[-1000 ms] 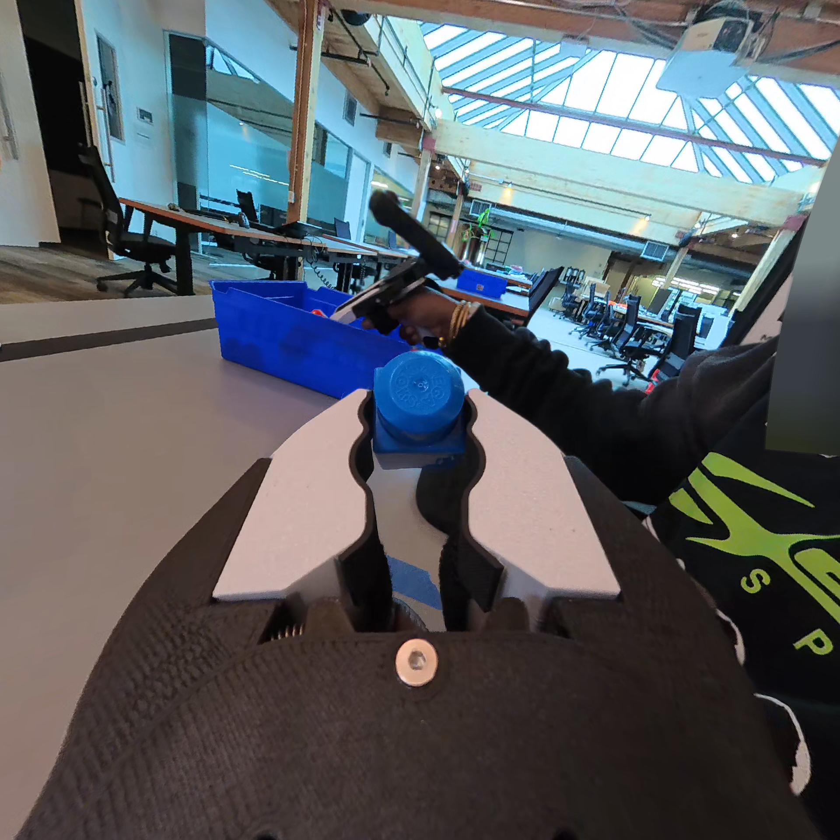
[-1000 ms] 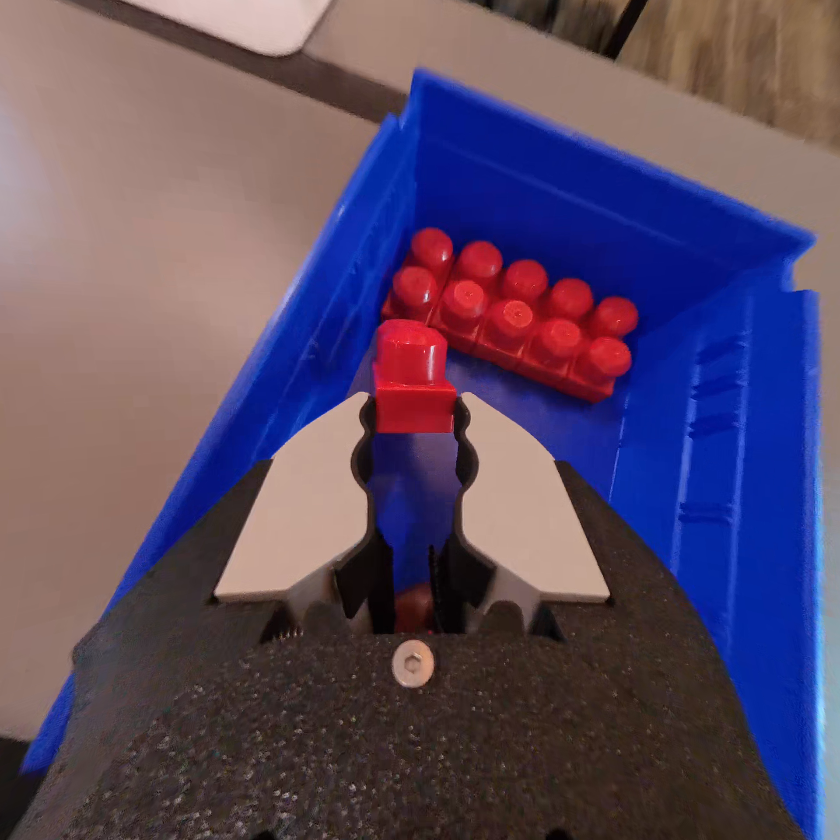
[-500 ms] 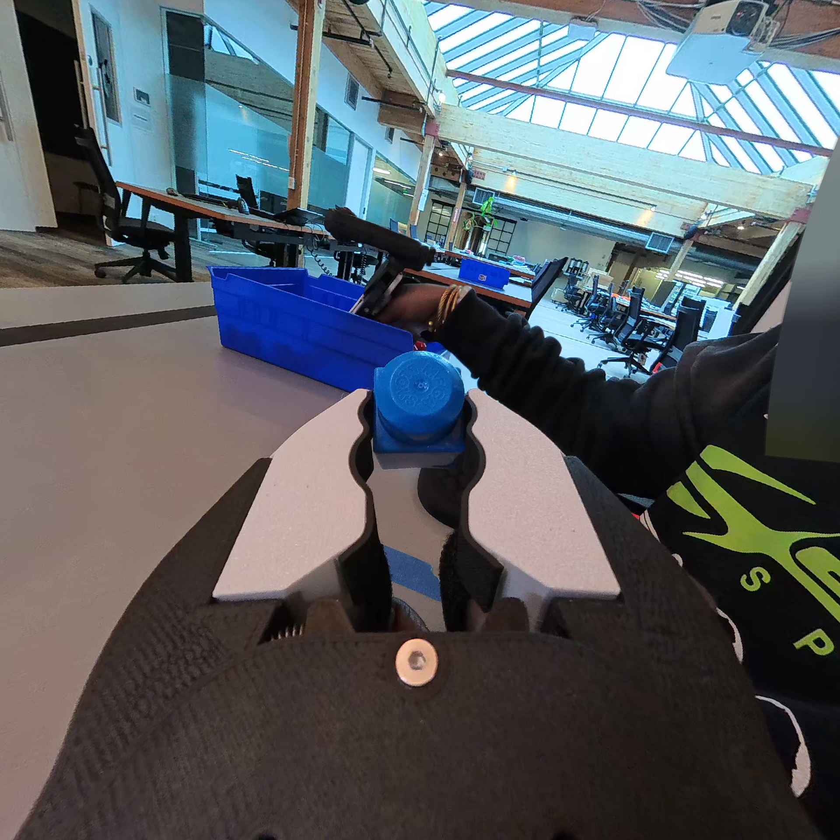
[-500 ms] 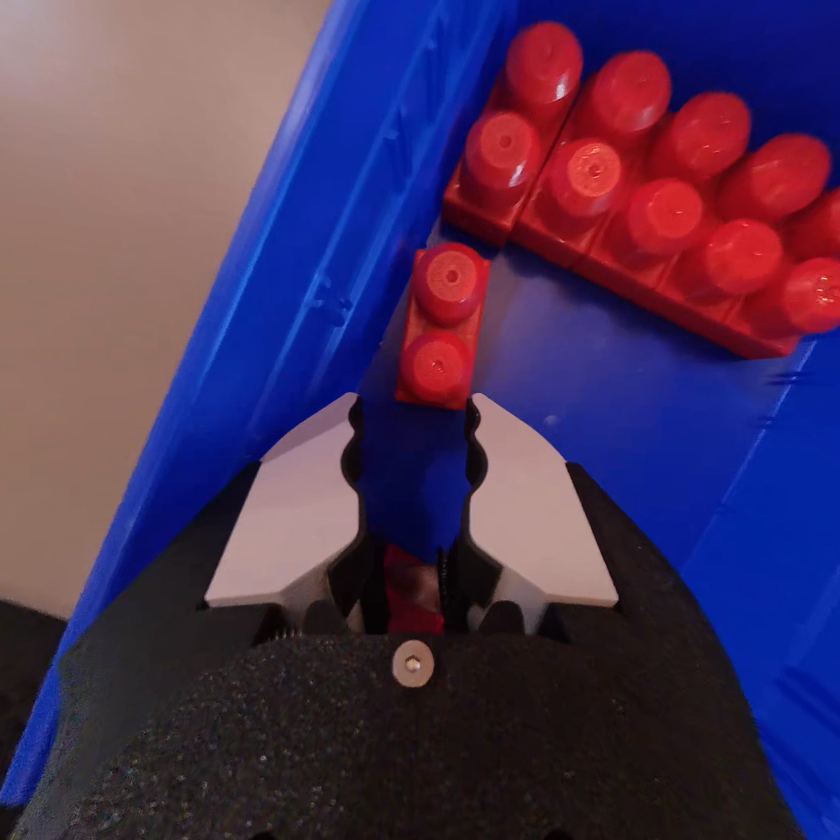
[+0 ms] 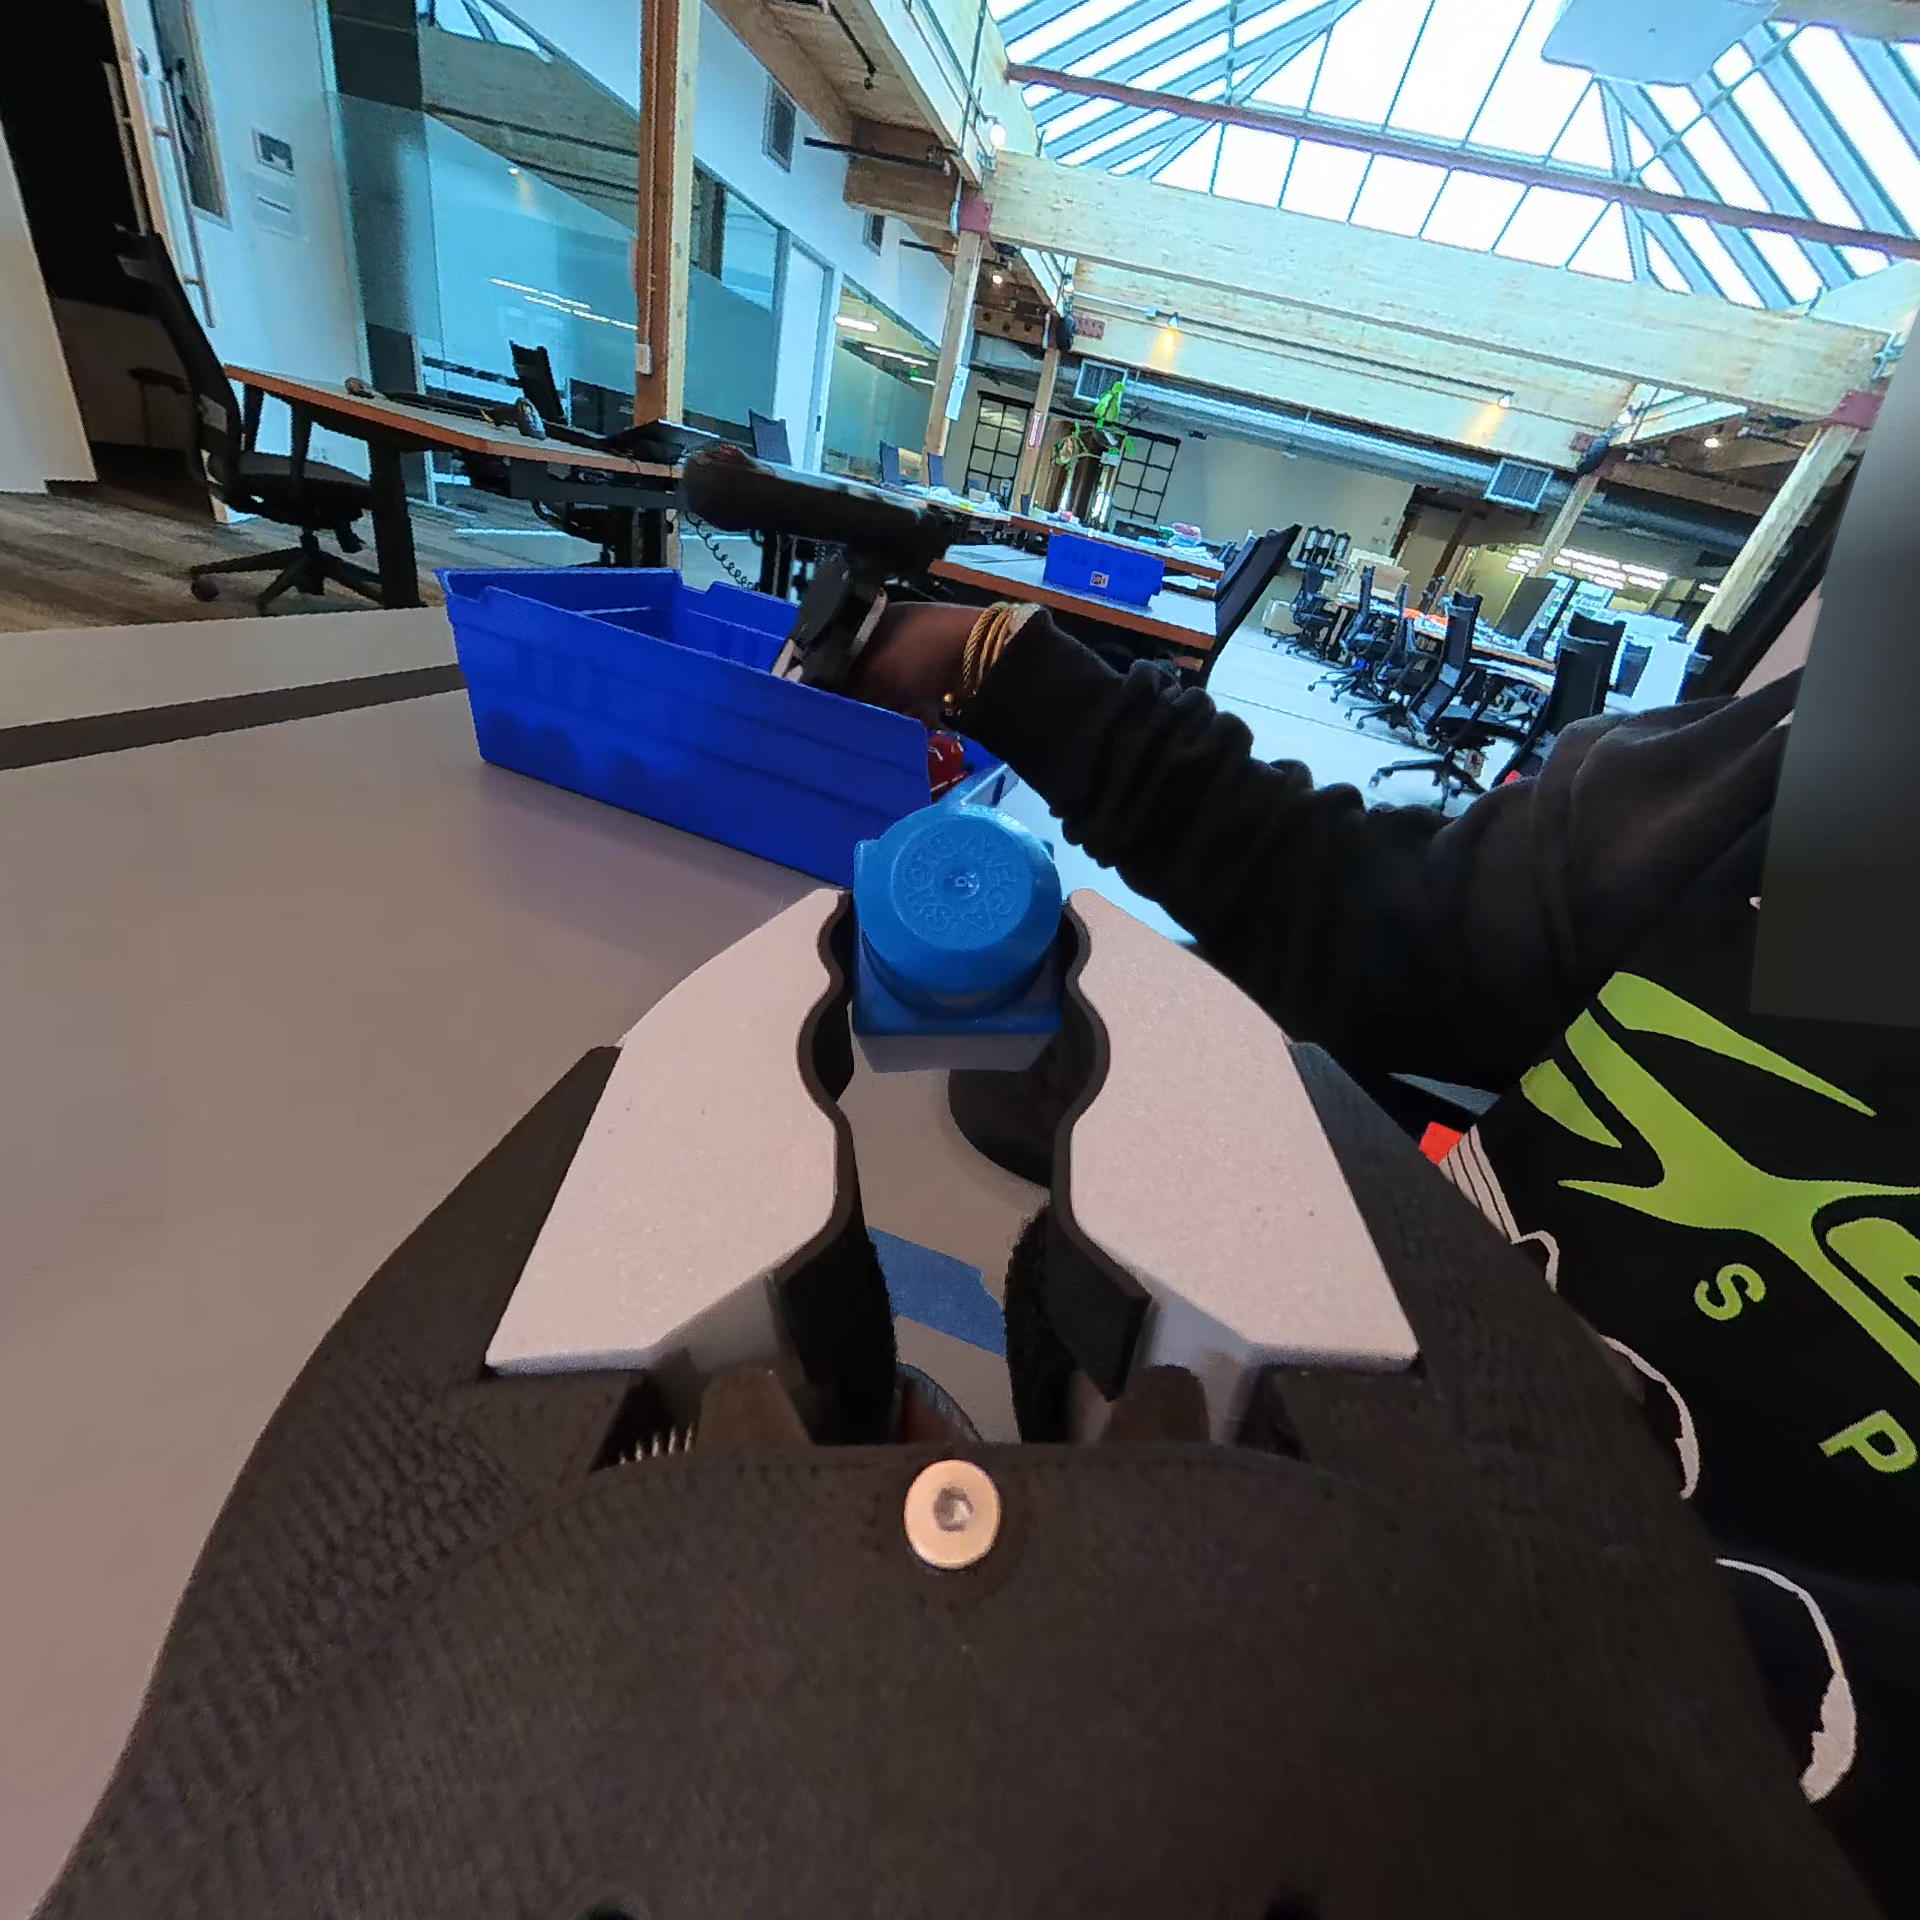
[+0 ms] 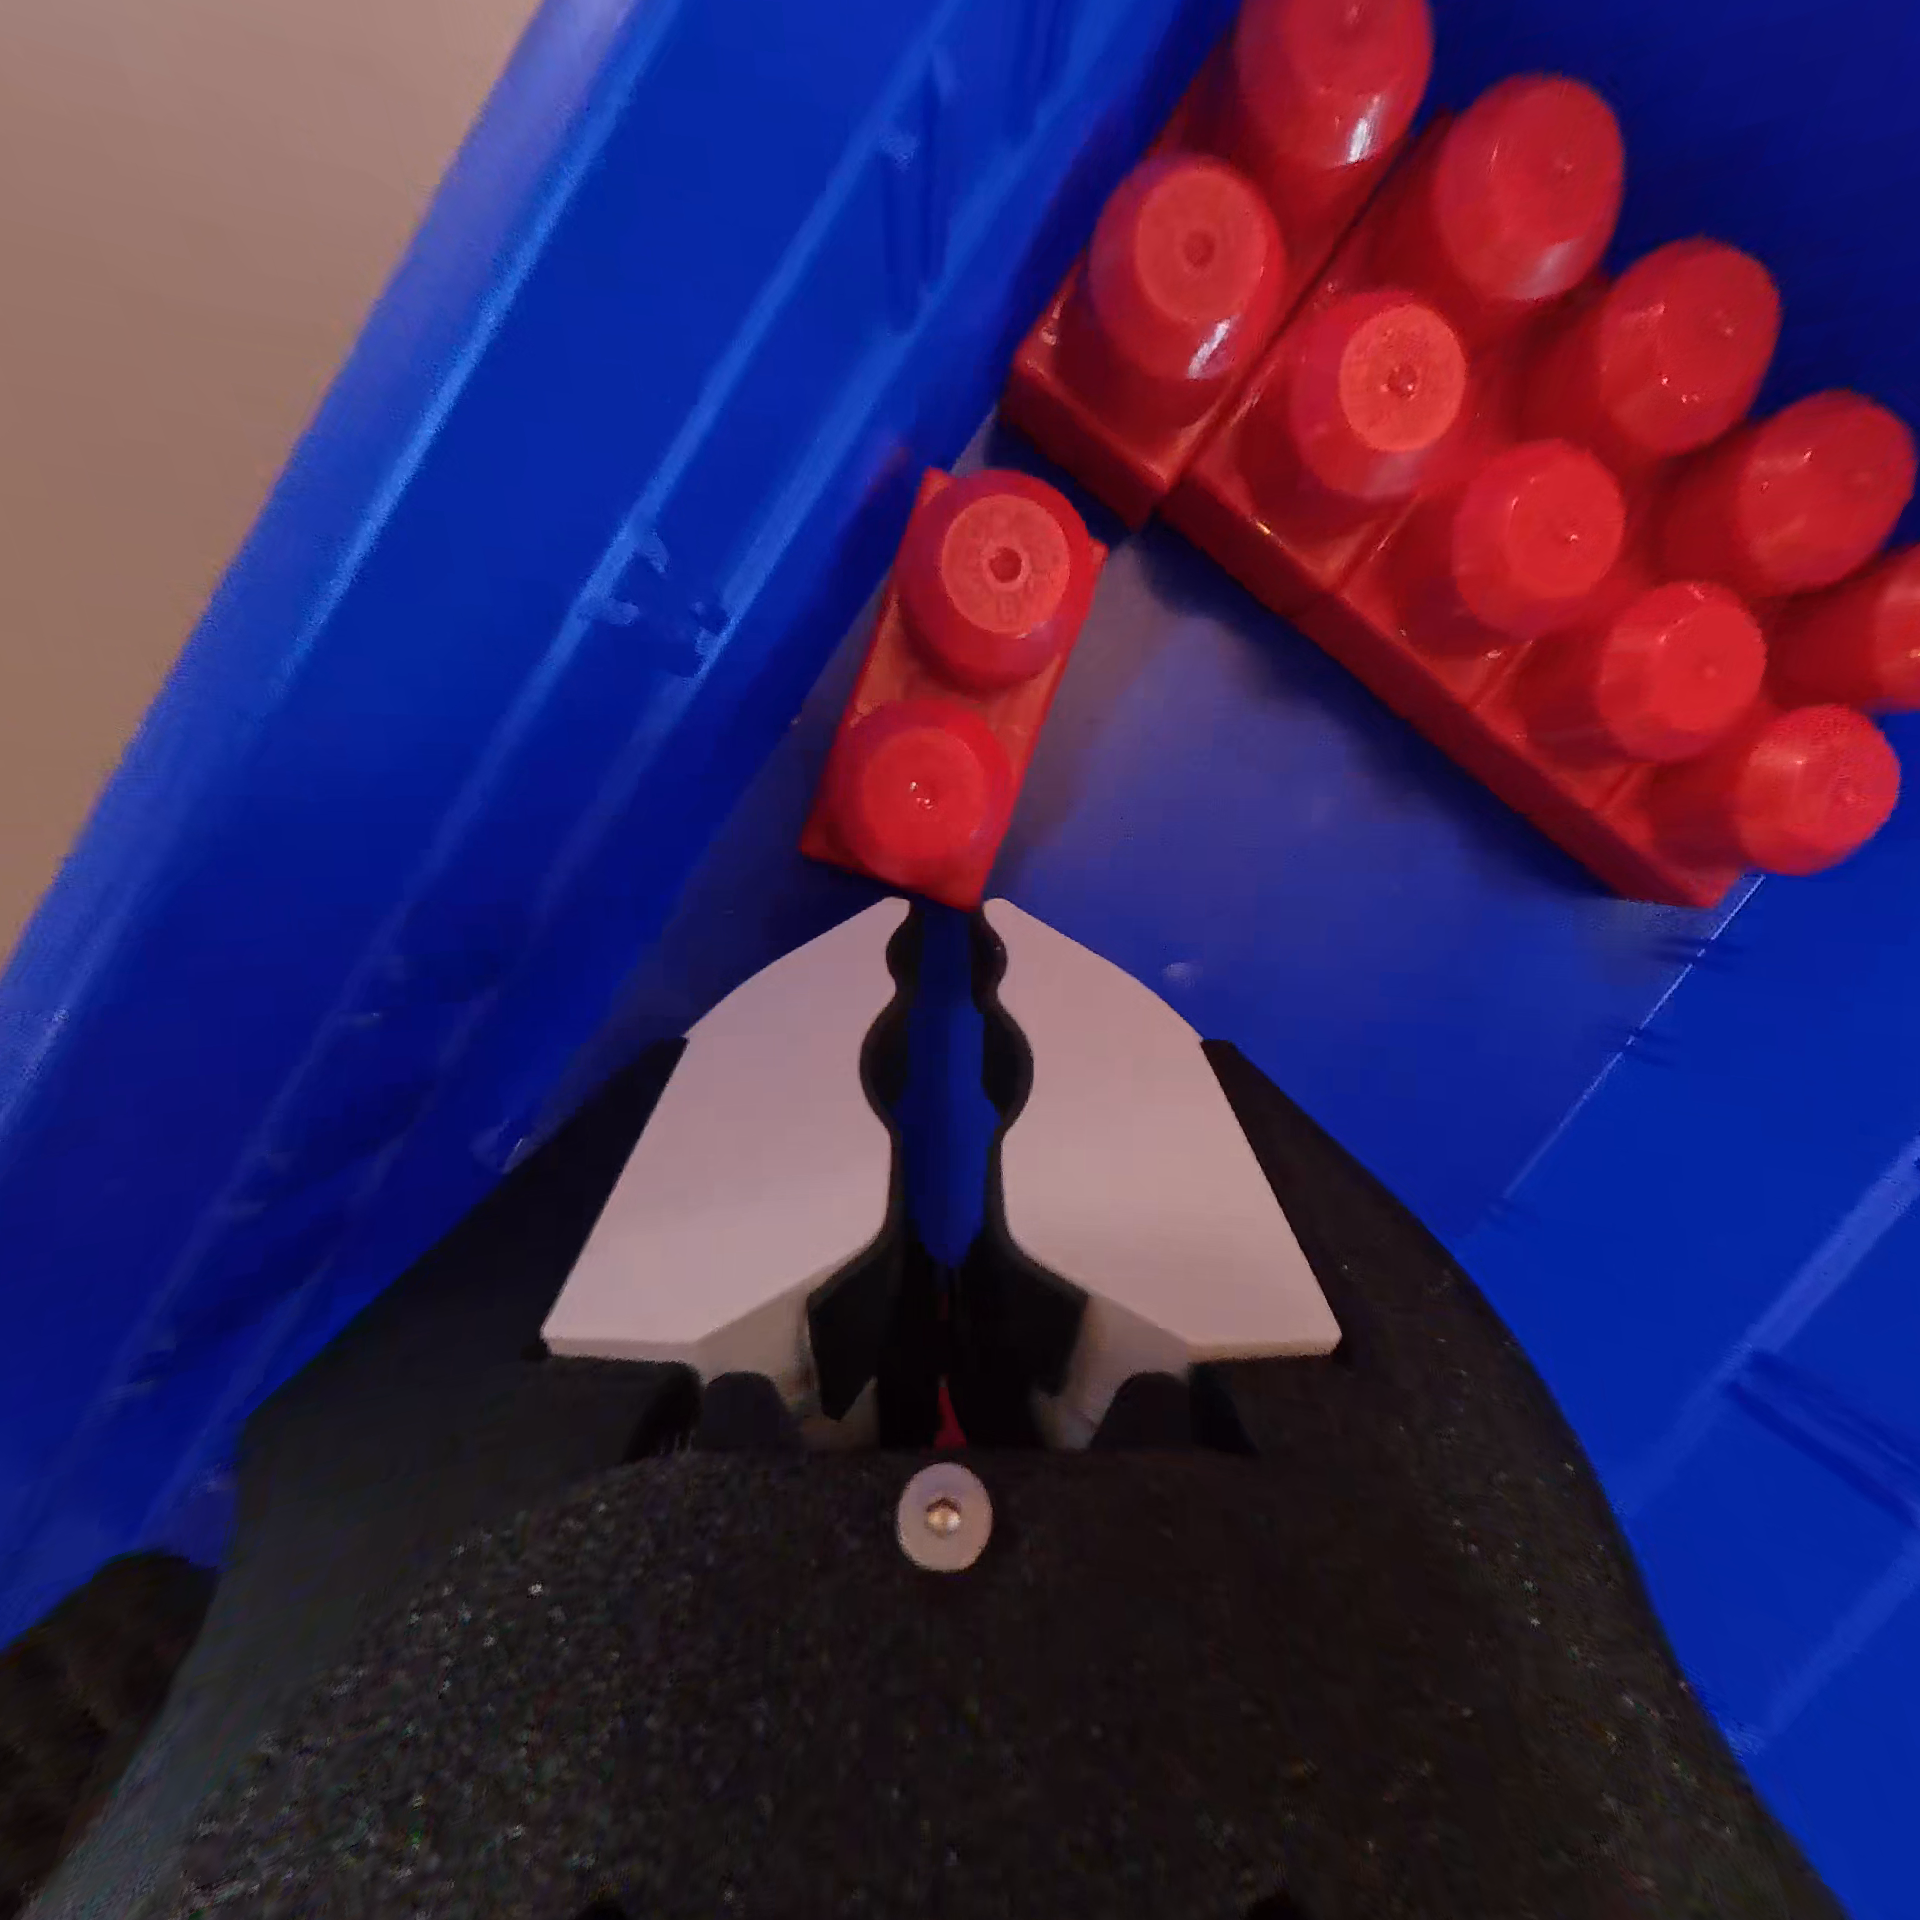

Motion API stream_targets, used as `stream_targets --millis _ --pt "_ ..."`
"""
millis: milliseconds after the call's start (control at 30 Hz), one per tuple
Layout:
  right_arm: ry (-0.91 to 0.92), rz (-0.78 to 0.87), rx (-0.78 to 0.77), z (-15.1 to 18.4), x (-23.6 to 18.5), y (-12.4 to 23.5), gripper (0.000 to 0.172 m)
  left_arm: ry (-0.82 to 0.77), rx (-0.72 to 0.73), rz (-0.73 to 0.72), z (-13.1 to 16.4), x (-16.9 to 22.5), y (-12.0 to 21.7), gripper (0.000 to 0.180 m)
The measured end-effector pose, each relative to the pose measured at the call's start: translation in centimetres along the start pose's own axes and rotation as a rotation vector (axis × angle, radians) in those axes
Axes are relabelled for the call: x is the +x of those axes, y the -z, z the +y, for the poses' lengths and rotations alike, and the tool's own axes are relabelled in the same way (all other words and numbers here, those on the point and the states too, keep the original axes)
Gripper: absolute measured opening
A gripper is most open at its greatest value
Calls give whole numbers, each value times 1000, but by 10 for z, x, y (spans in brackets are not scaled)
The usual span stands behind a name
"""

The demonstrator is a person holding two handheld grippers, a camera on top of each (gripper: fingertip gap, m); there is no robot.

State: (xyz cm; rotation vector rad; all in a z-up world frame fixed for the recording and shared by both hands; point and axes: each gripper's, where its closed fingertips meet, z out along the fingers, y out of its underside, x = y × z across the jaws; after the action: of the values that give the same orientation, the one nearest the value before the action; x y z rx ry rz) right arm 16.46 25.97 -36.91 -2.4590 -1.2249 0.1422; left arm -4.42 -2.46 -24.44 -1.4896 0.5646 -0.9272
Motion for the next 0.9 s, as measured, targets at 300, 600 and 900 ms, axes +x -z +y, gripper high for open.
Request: stream_targets --millis 300,600,900 --pt "47 121 226 -19 -17 84 22 -78 -119 -14 9 3 -14 36" --pt "751 -659 756 -26 -294 185 45 -258 -417 8 42 19 -33 36" --pt "921 -681 653 -11 -346 153 28 -326 -510 55 48 33 -37 36"
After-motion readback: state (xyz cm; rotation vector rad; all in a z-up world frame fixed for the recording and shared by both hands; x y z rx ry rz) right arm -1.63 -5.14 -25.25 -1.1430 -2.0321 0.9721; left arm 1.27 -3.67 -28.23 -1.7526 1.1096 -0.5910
